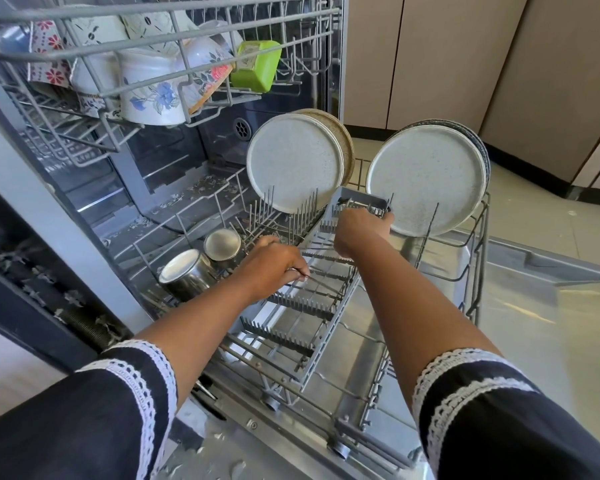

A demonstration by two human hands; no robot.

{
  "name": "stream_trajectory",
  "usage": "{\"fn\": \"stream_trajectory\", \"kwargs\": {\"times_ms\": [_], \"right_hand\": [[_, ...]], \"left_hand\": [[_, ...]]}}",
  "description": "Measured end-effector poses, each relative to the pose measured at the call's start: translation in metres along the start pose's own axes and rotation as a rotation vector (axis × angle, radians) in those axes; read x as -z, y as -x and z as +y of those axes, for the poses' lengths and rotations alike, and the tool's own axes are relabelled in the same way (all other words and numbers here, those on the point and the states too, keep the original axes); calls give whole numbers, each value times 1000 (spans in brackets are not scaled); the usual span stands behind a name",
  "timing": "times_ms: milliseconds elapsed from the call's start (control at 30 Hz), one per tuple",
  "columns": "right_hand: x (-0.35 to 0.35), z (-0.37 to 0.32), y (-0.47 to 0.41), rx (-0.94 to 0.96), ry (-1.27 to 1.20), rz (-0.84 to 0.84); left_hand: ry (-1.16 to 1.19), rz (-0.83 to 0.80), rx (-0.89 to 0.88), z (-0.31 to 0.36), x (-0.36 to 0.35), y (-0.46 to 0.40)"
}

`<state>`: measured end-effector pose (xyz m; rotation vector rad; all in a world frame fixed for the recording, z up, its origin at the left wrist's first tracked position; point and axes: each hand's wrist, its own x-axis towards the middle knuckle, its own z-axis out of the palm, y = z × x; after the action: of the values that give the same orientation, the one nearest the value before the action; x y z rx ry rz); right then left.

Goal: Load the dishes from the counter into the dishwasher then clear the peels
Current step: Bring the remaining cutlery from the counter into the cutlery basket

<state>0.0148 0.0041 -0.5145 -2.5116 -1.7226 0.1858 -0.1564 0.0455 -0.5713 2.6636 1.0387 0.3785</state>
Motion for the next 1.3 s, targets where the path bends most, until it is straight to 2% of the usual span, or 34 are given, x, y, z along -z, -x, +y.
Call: {"fn": "stream_trajectory", "kwargs": {"times_ms": [333, 467, 567, 800, 1100, 1300], "right_hand": [[4, -8, -1, 22, 79, 53], [7, -10, 0, -7, 35, 65], [8, -12, 2, -9, -21, 49], [-3, -15, 1, 3, -122, -22], [-8, -14, 1, -8, -110, -22], [-11, -10, -2, -21, -111, 5]], "left_hand": [[-58, 73, -37, 4, 4, 9], [-60, 49, 13, 2, 1, 10], [-71, 60, -41, 0, -2, 9], [0, 104, -17, -2, -1, 10], [11, 76, 48, -1, 1, 10], [-32, 50, -115, 5, 1, 7]]}}
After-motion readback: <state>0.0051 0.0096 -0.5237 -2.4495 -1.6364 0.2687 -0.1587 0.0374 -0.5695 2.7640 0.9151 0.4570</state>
